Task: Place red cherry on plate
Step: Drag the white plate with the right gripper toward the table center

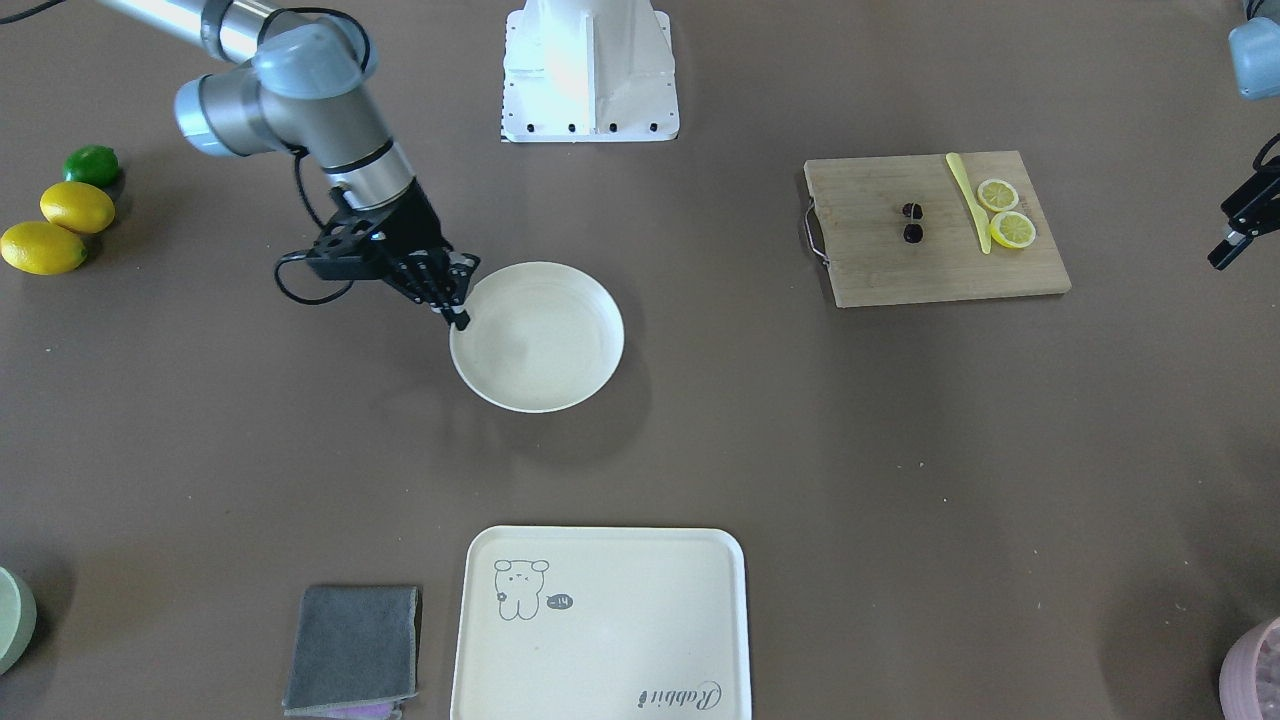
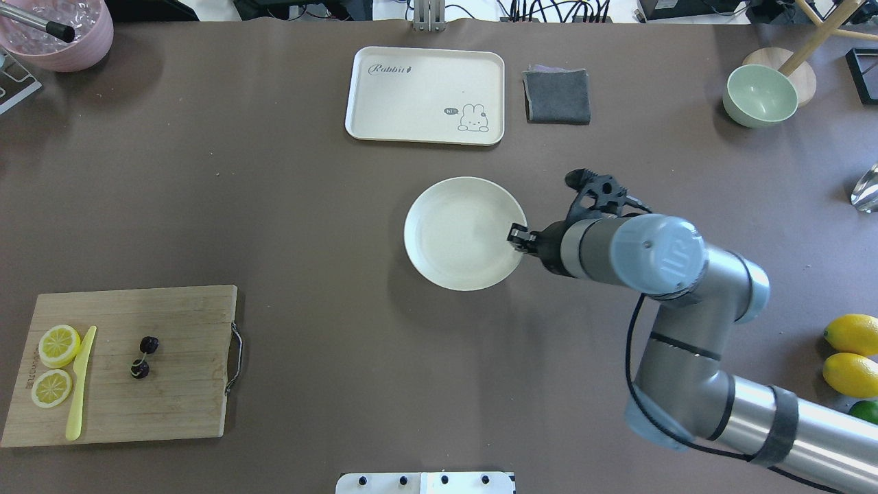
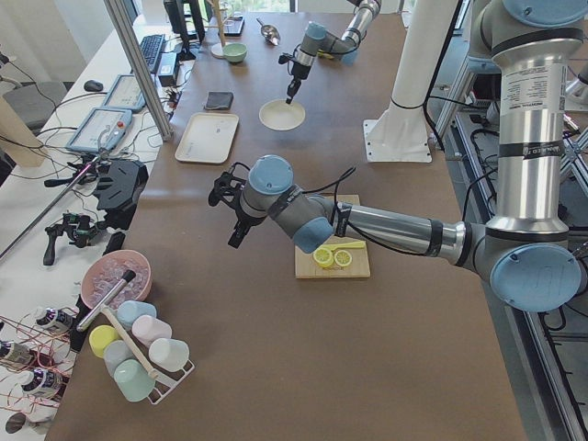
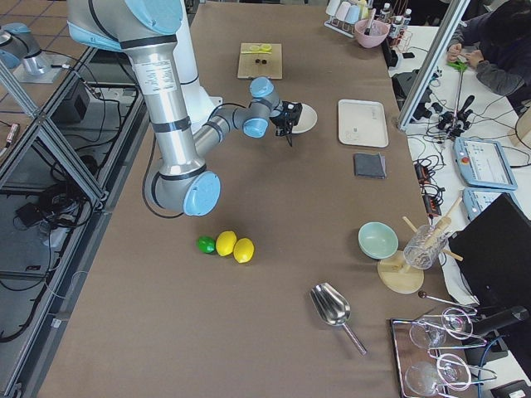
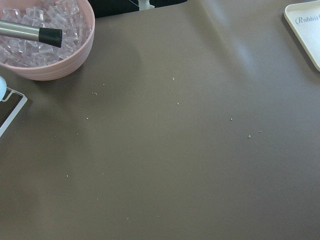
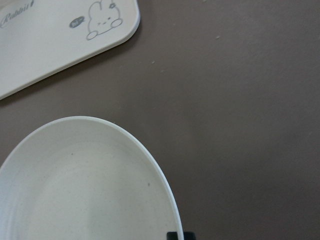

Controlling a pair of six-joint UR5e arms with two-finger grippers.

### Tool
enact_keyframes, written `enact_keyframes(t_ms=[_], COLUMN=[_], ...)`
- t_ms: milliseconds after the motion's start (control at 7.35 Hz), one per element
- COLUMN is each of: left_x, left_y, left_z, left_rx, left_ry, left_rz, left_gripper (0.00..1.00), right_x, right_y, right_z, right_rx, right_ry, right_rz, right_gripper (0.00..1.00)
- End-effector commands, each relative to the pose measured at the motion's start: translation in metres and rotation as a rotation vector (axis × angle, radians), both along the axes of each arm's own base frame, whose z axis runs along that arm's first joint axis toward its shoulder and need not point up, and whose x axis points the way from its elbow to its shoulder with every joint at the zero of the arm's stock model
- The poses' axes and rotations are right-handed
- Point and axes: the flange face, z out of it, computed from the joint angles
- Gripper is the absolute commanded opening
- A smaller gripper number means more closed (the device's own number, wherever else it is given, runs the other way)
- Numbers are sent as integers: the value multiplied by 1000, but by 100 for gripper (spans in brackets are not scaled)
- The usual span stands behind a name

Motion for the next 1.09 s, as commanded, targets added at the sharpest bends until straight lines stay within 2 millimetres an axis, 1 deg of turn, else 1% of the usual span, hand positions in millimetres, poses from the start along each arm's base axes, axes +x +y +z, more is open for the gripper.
enact_keyframes(t_ms=[0, 136, 272, 408, 544, 680, 816, 952], left_x=[2, 2, 2, 2, 4, 20, 39, 71], left_y=[0, 0, 0, 0, 1, 5, 16, 33], left_z=[0, 0, 0, 0, 0, -8, -15, -30], left_rx=[0, 0, -1, -1, -38, -94, -141, -188], left_ry=[-1, -1, 0, 1, 19, 56, 103, 126], left_rz=[3, 3, 4, 5, -13, -26, -37, -17], left_gripper=[98, 98, 98, 98, 98, 98, 98, 98], right_x=[-66, -74, -76, -75, -65, -43, -14, 33], right_y=[32, 38, 37, 37, 33, 16, -17, -55], right_z=[-45, -43, -42, -41, -50, -56, -50, -38], right_rx=[-3, 11, 15, 33, 67, 108, 87, 88], right_ry=[7, 19, 23, 34, 29, 35, 45, 74], right_rz=[-1, 13, 18, 14, 7, 1, -16, -61], right_gripper=[0, 7, 64, 100, 100, 100, 100, 100])
